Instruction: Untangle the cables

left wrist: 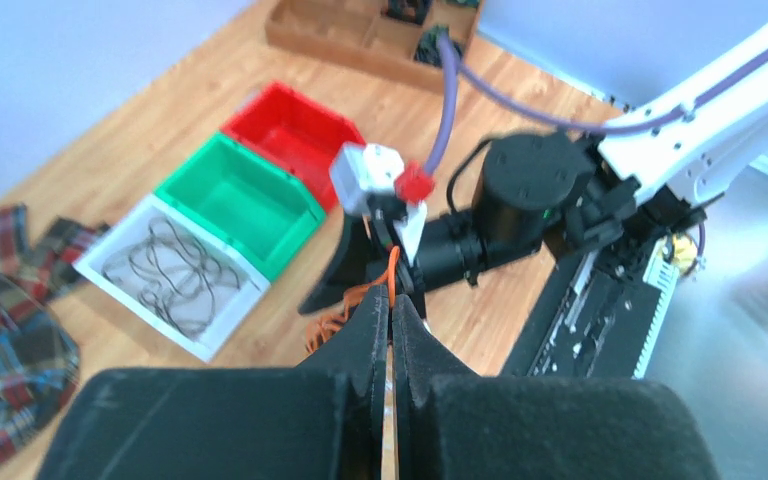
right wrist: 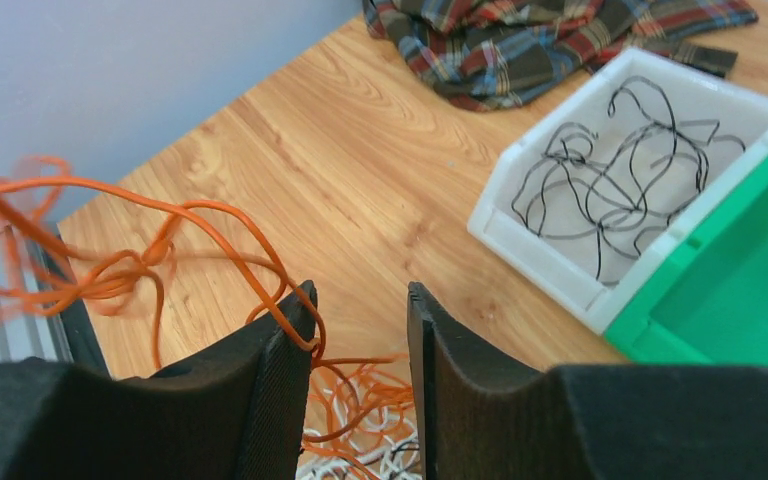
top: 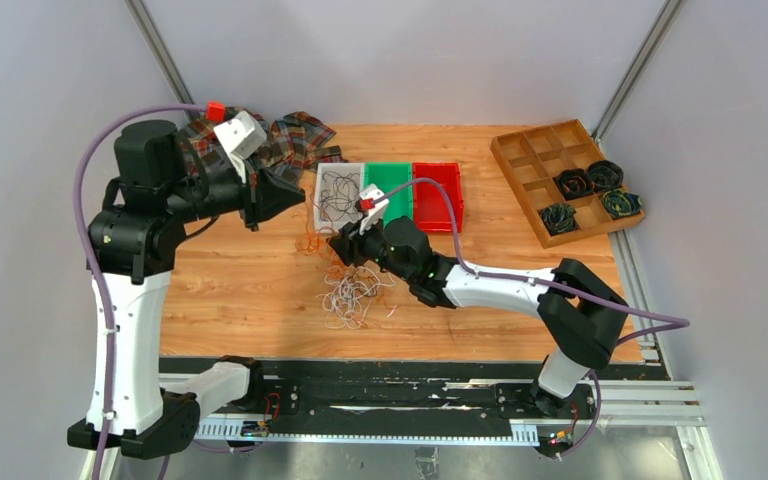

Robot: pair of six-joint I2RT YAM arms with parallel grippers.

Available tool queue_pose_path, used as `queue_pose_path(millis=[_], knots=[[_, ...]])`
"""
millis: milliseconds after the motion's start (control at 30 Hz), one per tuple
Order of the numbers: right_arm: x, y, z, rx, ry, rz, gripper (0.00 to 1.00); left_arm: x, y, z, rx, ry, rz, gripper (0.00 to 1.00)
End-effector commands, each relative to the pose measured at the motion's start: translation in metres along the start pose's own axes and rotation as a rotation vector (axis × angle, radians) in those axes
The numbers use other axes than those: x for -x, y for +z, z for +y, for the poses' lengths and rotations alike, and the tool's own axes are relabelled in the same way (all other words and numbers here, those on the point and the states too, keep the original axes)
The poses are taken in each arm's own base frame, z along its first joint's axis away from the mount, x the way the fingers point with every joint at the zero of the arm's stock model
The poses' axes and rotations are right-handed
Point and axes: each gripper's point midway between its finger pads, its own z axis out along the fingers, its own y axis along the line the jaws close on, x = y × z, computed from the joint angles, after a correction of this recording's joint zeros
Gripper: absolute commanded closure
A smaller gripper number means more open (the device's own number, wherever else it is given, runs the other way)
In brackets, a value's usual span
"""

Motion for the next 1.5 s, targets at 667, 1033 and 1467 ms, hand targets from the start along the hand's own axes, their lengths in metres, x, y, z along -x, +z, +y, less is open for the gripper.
queue_pose_path(millis=[667,1033,1467], knots=[[-0.104,-0.044,-0.031,-0.121,0.119,0.153,0.72,0.215,-0.082,0.018,0.416,0.381,-0.514,0.99],[-0.101,-0.071,-0.037,-0.156,0.106,0.194,0.56,0.28,-0.133,0.027,0.641,0.48,-0.82,0.99],[0.093,-0.042,0.063,0.243,-0.146,-0.153,0.26,0.267,-0.107,0.002,0.431,0.469,-0.76,0.99]])
